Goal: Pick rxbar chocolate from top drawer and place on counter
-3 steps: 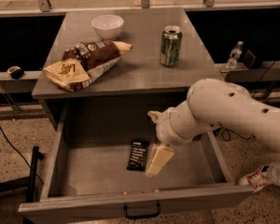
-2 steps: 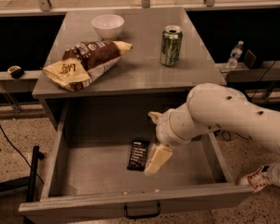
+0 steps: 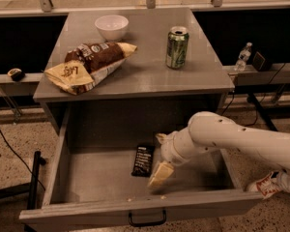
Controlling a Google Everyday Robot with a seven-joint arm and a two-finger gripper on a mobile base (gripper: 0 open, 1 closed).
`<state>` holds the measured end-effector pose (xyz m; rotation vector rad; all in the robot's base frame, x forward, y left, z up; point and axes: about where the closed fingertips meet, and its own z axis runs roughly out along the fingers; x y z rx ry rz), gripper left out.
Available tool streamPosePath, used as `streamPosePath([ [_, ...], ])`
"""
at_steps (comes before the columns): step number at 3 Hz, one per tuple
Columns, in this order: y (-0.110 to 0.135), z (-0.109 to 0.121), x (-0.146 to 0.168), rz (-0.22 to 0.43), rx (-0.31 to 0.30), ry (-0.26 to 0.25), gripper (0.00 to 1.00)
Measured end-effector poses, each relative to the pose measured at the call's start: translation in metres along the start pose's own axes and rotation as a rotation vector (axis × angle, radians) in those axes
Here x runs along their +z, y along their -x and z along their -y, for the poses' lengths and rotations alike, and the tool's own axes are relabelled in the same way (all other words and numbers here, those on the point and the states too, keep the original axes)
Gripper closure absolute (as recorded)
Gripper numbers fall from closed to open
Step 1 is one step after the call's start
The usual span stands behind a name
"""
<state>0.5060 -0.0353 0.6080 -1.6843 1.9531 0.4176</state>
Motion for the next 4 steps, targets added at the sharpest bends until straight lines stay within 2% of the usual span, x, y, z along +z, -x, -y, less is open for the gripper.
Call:
streamPosePath([
  [1, 0.006, 0.003, 0.024, 0.097, 0.014, 0.016, 0.26],
  [2, 0.007, 0.004, 0.022, 0.099, 0.014, 0.016, 0.5],
  [3, 0.014, 0.007, 0.02, 0.131, 0.018, 0.015, 0.73],
  [4, 0.025, 0.01, 0.027, 0.209, 0.006, 0.023, 0.96],
])
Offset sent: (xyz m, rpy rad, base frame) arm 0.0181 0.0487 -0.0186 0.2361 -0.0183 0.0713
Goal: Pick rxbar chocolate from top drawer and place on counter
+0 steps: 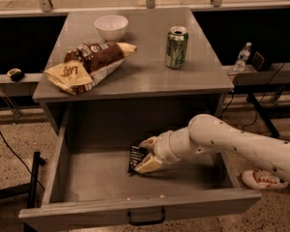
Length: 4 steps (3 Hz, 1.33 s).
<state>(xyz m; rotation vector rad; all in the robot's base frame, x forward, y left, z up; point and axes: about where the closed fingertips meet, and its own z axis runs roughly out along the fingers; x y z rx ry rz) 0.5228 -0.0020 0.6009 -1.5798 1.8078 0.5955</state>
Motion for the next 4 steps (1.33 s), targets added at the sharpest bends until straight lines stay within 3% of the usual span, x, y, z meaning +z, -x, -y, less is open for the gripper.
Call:
streamPosePath([
  [1, 0.002, 0.0, 0.0, 0.007, -0.003, 0.001, 1.0],
  [2, 0.016, -0.001, -0.032, 0.025, -0.046, -0.057, 1.0],
  [3, 0.045, -0.006, -0.109, -0.01, -0.116, -0.17, 1.0],
  [4, 0.069, 0.001, -0.181, -0.07, -0.126, -0.257, 1.0],
])
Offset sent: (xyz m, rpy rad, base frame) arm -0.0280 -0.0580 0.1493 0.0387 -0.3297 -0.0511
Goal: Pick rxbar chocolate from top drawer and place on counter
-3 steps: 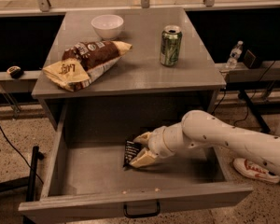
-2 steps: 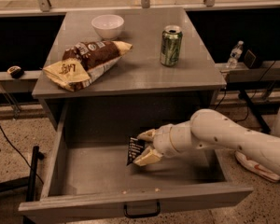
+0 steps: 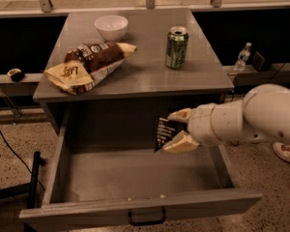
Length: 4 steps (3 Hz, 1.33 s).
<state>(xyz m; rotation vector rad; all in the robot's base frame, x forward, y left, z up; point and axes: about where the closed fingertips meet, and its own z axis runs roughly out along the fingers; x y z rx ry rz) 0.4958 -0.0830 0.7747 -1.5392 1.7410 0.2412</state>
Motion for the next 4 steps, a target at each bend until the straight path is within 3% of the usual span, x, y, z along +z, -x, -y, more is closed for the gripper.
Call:
streamPosePath([
  [1, -0.012, 0.044, -0.045, -0.082, 0.041, -0.047, 1.0],
  [3, -0.009, 0.158, -0.068, -0.162, 0.24, -0.19, 1.0],
  [4, -0.019, 0.198, -0.066, -0.161, 0.402, -0.252, 0.82],
])
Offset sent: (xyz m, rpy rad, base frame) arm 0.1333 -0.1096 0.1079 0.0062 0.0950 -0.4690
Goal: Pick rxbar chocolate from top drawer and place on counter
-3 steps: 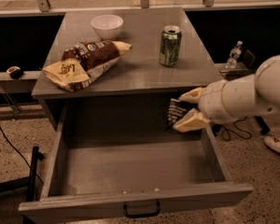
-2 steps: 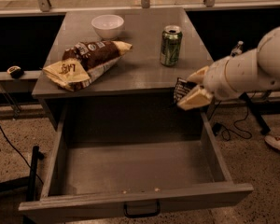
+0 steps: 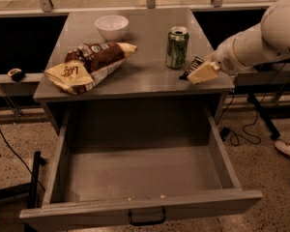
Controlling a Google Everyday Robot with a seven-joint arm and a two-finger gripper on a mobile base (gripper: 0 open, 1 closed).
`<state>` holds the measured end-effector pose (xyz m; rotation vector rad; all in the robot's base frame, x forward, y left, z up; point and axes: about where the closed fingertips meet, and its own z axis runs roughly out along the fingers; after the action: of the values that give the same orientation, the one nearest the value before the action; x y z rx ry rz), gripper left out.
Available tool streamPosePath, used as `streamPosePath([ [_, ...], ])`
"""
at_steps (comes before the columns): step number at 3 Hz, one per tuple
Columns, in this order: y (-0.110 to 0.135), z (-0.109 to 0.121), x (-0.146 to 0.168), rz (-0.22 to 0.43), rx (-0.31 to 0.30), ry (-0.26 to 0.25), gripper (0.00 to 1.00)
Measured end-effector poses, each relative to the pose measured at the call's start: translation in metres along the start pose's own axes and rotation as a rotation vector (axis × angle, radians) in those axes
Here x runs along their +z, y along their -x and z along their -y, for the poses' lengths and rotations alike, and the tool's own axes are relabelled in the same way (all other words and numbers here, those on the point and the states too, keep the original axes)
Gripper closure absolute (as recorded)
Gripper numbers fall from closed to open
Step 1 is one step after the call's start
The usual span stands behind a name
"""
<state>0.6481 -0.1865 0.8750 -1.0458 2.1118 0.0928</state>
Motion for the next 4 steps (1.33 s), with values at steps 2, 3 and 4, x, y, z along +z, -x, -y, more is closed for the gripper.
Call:
streamPosePath([
  [2, -0.008, 0.024, 0.026, 0.015, 0.199, 0.031, 0.28],
  [3, 0.004, 0.017, 0.037, 0.034, 0.141, 0.104, 0.05],
  [4, 0.013, 0.009, 0.032, 0.07, 0.043, 0.16, 0.0],
])
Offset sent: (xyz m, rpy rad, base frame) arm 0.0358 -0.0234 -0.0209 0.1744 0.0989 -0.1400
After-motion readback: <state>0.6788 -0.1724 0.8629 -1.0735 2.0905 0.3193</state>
